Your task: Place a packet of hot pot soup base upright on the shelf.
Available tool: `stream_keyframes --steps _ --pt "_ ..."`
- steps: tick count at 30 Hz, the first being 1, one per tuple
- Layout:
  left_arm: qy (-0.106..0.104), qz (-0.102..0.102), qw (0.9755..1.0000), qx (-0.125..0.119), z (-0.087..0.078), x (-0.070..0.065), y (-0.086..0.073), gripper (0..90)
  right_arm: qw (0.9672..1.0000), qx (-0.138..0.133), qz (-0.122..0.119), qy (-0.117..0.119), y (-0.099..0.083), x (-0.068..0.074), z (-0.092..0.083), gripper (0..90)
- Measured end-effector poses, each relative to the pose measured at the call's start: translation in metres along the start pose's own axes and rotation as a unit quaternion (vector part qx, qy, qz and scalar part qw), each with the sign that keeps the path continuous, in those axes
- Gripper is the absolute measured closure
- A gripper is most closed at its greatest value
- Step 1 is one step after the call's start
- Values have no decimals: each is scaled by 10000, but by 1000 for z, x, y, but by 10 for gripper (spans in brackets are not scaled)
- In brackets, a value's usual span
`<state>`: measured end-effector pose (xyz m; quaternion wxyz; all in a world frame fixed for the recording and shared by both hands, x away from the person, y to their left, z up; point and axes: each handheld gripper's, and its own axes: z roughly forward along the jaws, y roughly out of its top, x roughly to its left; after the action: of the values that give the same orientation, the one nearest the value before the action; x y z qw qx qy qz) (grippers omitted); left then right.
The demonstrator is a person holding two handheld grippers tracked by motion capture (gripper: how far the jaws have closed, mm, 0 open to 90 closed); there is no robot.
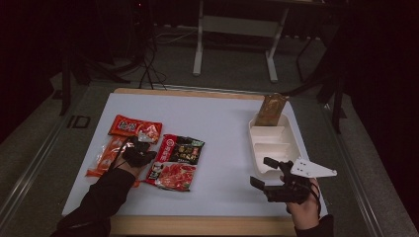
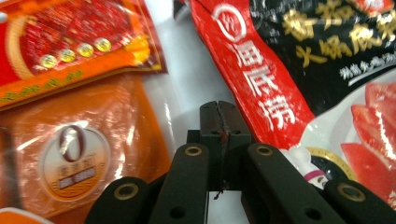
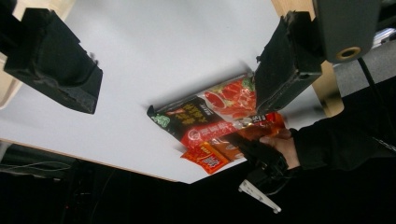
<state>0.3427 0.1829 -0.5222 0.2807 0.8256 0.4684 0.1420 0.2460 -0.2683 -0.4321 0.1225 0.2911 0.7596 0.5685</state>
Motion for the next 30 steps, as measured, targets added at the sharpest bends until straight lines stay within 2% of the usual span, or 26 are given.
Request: stream_keyframes --steps 1,4,8,13,16,20,21,23,24,30 --pt "32 38 10000 31 2 -1 0 900 10000 5 -6 -2 0 0 0 150" --pt "-73 41 9999 136 7 -3 0 900 10000 33 11 19 0 -1 2 153" --pt "-41 45 9998 165 6 -7 -1 900 10000 43 -1 30 -1 -1 3 153" --pt "-267 121 9993 216 5 -12 -1 900 10000 55 -7 7 -1 -2 4 153" --pt "-368 265 9987 250 6 -20 1 900 10000 69 -6 -22 -1 -3 5 154" --pt "-559 362 9973 314 8 -36 2 900 10000 72 -16 -57 -2 -4 4 154" --pt "-559 362 9973 314 8 -36 2 900 9999 73 -40 -75 -2 -4 4 154" --pt "-712 481 9957 357 8 -48 2 900 9999 70 -62 -85 -2 -4 4 154" --pt "-712 481 9957 357 8 -48 2 900 9999 70 -62 -85 -2 -4 4 154" --pt "-935 729 9920 436 9 -68 5 900 9999 65 -104 -117 -2 -3 3 155"
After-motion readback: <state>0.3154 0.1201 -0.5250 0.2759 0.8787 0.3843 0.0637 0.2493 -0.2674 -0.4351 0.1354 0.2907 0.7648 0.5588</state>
